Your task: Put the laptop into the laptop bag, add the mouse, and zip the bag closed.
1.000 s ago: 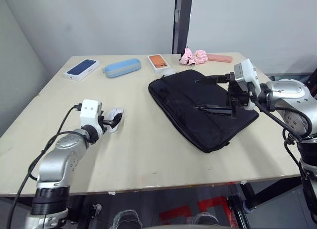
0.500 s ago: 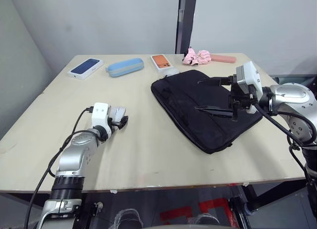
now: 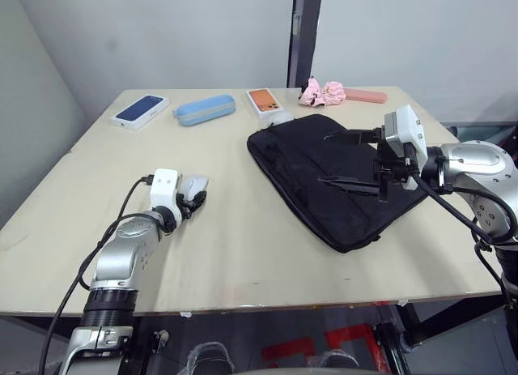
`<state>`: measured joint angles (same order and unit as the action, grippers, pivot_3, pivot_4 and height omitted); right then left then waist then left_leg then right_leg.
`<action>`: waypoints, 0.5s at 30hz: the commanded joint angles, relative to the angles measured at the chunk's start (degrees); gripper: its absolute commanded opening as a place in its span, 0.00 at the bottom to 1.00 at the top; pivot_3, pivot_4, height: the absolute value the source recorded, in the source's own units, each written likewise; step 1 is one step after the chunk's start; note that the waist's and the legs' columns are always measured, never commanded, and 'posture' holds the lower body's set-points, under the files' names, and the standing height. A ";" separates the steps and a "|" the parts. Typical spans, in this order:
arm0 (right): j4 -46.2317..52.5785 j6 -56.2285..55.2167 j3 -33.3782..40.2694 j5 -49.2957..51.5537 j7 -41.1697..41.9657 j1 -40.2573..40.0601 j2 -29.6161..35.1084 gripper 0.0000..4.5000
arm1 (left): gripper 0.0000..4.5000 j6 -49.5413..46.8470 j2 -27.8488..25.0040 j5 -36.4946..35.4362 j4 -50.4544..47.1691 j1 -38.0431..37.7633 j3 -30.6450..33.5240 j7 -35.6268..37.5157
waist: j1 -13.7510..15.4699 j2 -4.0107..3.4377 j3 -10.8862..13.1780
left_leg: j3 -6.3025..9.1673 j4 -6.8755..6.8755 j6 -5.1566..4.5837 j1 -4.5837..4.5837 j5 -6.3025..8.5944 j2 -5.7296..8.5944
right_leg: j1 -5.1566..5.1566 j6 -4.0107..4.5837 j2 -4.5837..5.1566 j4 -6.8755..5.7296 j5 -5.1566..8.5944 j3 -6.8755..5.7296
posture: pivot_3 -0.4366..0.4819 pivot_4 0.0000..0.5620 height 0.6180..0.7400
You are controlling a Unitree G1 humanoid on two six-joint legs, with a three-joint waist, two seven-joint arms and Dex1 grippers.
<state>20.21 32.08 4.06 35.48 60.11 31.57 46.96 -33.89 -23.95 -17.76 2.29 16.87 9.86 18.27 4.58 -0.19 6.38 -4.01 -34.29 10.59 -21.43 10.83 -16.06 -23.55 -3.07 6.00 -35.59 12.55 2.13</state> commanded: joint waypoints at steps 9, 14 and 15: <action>4.03 2.62 -14.95 -10.52 -7.34 4.11 -5.35 1.00 | 0.64 -5.89 -26.51 -18.00 -21.85 -6.75 9.88 31.53 | -0.42 -0.11 0.15 | -0.28 0.76 0.17 0.29 -0.07 -0.02 | 0.00 -0.08 -0.02 0.57 -0.03 -0.03 | 0.48 0.27 1.00; 2.67 3.46 -23.69 -18.38 -11.25 6.16 -10.41 1.00 | 0.64 -5.78 -29.01 -18.30 -20.63 -6.74 10.58 33.93 | -0.53 -0.09 0.19 | -0.29 1.03 0.31 0.33 -0.25 -0.04 | -0.12 -0.10 -0.03 0.53 -0.03 -0.08 | 0.48 0.27 1.00; 2.02 3.50 -25.53 -20.21 -11.81 6.60 -11.21 1.00 | 0.64 -5.62 -29.03 -18.15 -20.33 -6.38 10.42 33.93 | -0.69 -0.10 0.19 | -0.29 1.04 0.31 0.33 -0.25 -0.04 | -0.12 -0.10 -0.03 0.53 -0.03 -0.08 | 0.48 0.27 1.00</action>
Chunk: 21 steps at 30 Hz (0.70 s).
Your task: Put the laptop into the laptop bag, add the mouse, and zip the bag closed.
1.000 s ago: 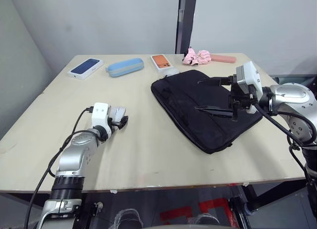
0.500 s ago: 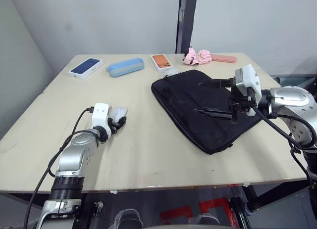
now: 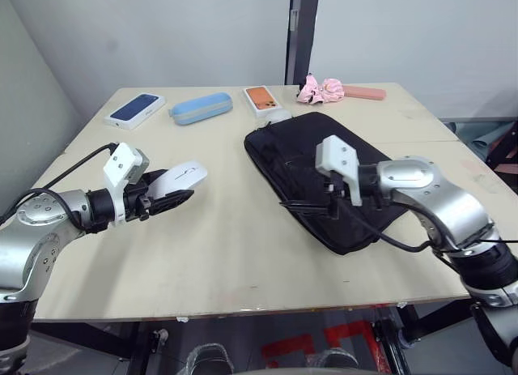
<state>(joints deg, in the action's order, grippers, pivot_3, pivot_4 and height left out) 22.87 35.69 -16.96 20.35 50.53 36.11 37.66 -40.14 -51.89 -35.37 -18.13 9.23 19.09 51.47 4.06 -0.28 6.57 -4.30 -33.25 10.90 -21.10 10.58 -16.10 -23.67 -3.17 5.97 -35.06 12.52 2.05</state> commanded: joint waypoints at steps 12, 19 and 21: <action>-24.84 -8.38 -10.99 -22.53 -10.69 6.10 -11.61 1.00 | 0.64 0.69 2.35 -0.32 -1.12 1.79 -1.64 -2.84 | -1.06 0.00 0.02 | 0.00 0.01 0.05 -0.07 -0.07 0.00 | -0.10 -0.29 0.00 -0.12 -0.17 0.00 | 0.48 0.27 1.00; -29.67 -9.06 -8.14 -24.00 -11.58 7.82 -13.58 1.00 | 0.64 0.31 2.83 -0.59 -2.23 1.42 -1.62 -3.65 | -1.18 0.00 0.02 | 0.00 0.00 0.05 -0.10 -0.08 0.00 | -0.11 -0.30 0.00 -0.18 -0.18 0.00 | 0.48 0.27 1.00; -32.38 -9.98 -8.11 -25.39 -12.80 8.22 -14.14 1.00 | 0.64 0.36 3.15 -0.64 -2.50 1.56 -1.82 -3.94 | -1.16 0.01 0.02 | 0.00 -0.05 0.04 -0.08 -0.08 0.00 | -0.11 -0.27 0.00 -0.21 -0.16 0.01 | 0.48 0.27 1.00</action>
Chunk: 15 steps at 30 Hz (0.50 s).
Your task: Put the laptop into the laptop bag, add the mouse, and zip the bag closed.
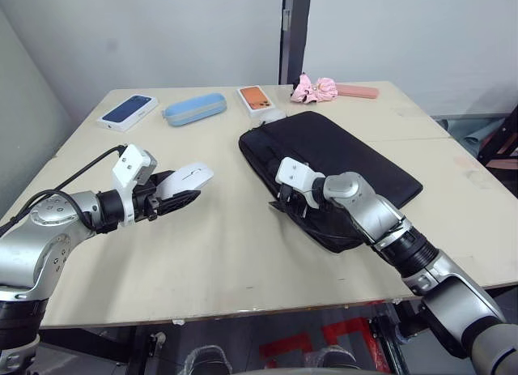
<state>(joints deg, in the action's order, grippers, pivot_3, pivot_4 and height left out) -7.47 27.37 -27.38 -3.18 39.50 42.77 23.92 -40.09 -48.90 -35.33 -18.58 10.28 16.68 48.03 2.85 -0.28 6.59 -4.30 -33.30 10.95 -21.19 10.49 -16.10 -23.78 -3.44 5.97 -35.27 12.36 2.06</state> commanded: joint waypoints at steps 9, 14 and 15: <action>-8.97 -2.39 4.53 -2.93 -2.67 1.86 -3.15 0.94 | 0.64 0.12 1.00 -0.84 -2.77 1.08 0.02 -1.36 | 0.09 0.02 -0.02 | 0.00 -0.06 -0.01 0.02 -0.01 0.00 | 0.03 0.01 0.00 -0.10 0.00 0.01 | 0.48 0.27 1.00; -9.99 -2.79 4.28 -3.41 -1.84 0.45 -3.28 0.60 | 0.64 -0.25 1.34 -1.11 -2.73 1.50 0.01 -1.87 | 0.16 0.02 -0.02 | 0.00 -0.12 -0.01 0.03 -0.04 0.00 | 0.05 0.10 0.01 -0.14 0.05 0.02 | 0.48 0.27 1.00; -9.85 -2.50 4.36 -3.40 -1.67 -0.01 -3.24 0.54 | 0.64 -0.44 1.38 -1.30 -2.89 1.46 0.13 -2.03 | 0.19 0.02 -0.02 | 0.00 -0.13 -0.02 0.03 -0.05 0.00 | 0.05 0.10 0.01 -0.15 0.05 0.02 | 0.48 0.27 1.00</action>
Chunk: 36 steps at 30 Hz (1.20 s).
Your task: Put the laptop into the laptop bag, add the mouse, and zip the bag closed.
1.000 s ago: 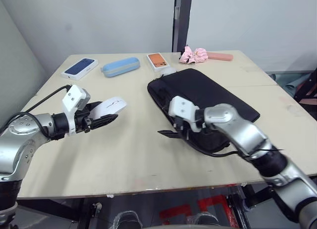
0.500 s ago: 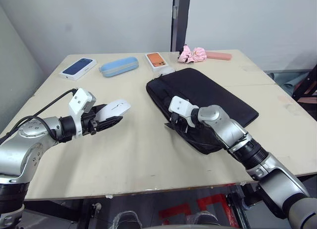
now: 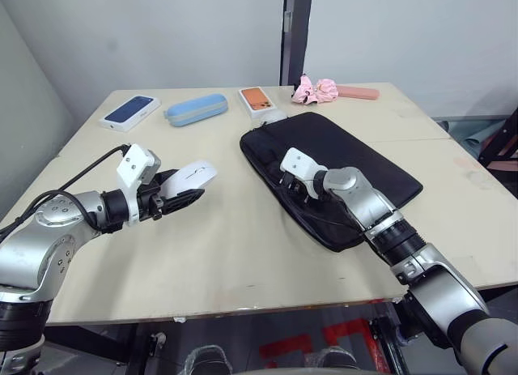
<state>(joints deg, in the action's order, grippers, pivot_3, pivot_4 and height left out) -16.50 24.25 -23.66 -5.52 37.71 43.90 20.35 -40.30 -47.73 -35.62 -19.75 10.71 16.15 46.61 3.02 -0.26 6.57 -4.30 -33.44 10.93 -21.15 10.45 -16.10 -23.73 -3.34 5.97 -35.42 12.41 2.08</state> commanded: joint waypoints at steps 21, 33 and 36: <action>4.40 9.35 8.35 6.24 3.77 -0.59 0.32 0.01 | 0.64 -0.76 1.05 -1.67 -2.60 0.41 1.09 -1.88 | 0.87 0.01 -0.01 | 0.01 -0.03 0.02 0.01 -0.04 0.00 | 0.03 -0.05 0.01 0.02 -0.04 0.02 | 0.48 0.27 1.00; 15.77 13.54 9.68 10.33 5.75 0.26 0.80 0.01 | 0.64 -0.24 1.40 -1.34 -2.58 0.46 0.68 -1.76 | 0.07 0.01 0.00 | 0.00 0.10 0.04 -0.01 -0.07 0.00 | -0.09 -0.10 0.00 0.04 -0.06 0.01 | 0.48 0.27 1.00; 16.00 14.16 10.40 10.90 6.20 1.03 1.84 0.01 | 0.64 -0.08 1.48 -1.09 -2.69 0.33 0.40 -1.75 | 0.13 0.00 0.00 | 0.00 0.10 0.04 -0.01 -0.07 0.00 | -0.09 -0.09 0.00 0.04 -0.06 0.01 | 0.48 0.27 1.00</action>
<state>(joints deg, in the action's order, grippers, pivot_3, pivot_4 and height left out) -3.20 38.35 -15.47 4.60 43.52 42.82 21.62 -41.40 -46.24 -36.31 -20.81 10.75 16.14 44.84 3.15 -0.25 6.57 -4.30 -33.34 10.97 -21.16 10.38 -16.10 -23.82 -3.44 5.97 -35.38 12.35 2.09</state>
